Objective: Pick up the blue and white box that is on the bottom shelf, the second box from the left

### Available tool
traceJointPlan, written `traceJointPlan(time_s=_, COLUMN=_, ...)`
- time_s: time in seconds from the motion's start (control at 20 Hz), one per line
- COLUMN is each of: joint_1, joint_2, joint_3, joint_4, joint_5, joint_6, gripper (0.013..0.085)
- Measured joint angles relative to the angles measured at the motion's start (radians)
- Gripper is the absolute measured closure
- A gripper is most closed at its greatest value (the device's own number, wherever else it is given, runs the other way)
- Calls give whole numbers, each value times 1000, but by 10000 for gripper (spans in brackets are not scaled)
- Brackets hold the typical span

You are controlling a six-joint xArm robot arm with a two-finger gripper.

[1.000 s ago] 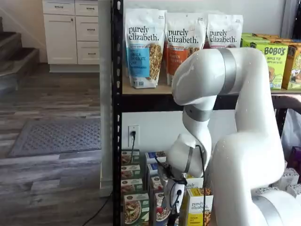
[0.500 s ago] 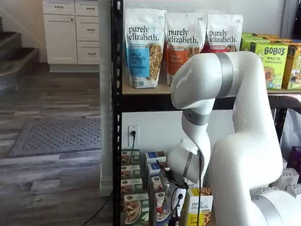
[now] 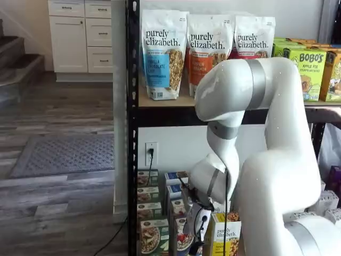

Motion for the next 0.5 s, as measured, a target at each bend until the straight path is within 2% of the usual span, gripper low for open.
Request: traceJointPlan(time_s=0.5, joint_1=-20, joint_2=-16, joint_3=-27, joint_4=-6, joint_5=33, joint_6=-1, gripper=130)
